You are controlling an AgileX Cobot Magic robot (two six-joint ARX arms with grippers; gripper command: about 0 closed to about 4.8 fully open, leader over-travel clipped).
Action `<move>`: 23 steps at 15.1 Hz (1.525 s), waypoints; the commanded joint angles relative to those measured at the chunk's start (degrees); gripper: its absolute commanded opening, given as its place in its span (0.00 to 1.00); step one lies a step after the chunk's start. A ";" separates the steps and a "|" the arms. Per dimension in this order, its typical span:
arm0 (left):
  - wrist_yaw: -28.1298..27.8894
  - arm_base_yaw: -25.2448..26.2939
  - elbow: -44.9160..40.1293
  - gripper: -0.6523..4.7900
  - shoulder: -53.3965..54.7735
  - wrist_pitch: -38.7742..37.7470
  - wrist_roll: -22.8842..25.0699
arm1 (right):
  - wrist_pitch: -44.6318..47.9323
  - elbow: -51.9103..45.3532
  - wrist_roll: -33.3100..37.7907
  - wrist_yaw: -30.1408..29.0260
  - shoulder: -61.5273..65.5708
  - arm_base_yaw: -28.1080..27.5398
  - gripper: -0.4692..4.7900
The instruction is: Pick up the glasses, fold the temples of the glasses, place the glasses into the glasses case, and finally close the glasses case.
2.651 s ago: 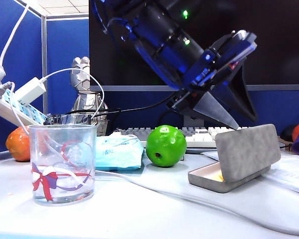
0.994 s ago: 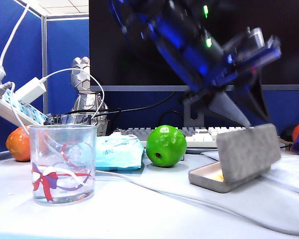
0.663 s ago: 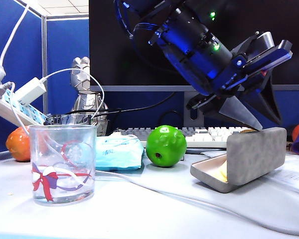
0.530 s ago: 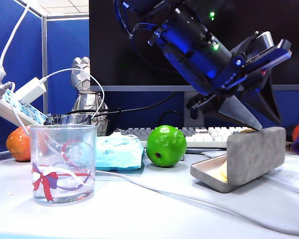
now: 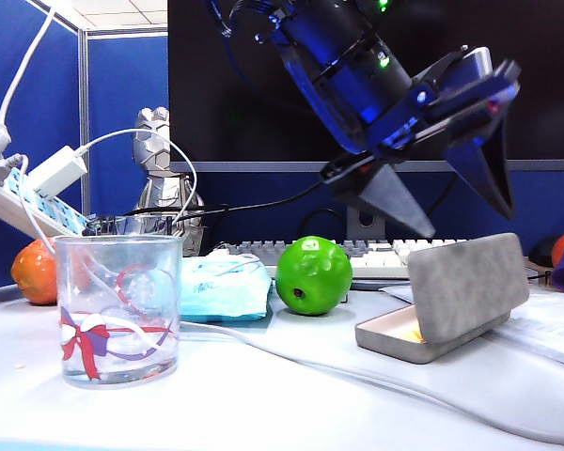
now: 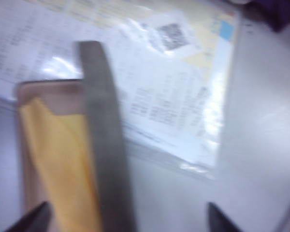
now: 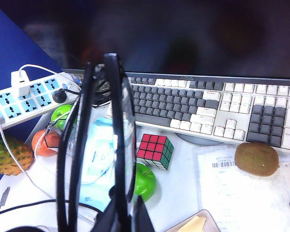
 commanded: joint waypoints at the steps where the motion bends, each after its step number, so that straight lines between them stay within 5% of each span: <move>1: -2.03 -0.35 0.13 0.85 1.20 1.25 0.57 | 0.98 0.24 -0.13 -0.26 -0.17 0.00 0.08; 7: -1.88 -0.76 0.15 0.85 4.22 3.87 0.09 | 0.96 0.24 0.04 -0.46 -0.17 0.02 0.08; 8: -1.86 -0.79 0.15 0.77 4.52 3.76 0.09 | 0.96 0.24 0.04 -0.44 -0.17 0.02 0.08; 10: -1.88 -0.76 0.17 0.34 4.52 3.78 0.31 | 0.96 0.24 0.04 -0.44 -0.17 0.02 0.08; 11: -1.86 -0.76 0.15 0.28 4.52 3.69 1.14 | 0.98 0.24 0.04 -0.46 -0.17 0.02 0.08; 23: 2.03 -0.70 0.09 0.27 0.61 -6.10 22.36 | 1.01 0.24 0.04 -1.53 -0.17 0.04 0.08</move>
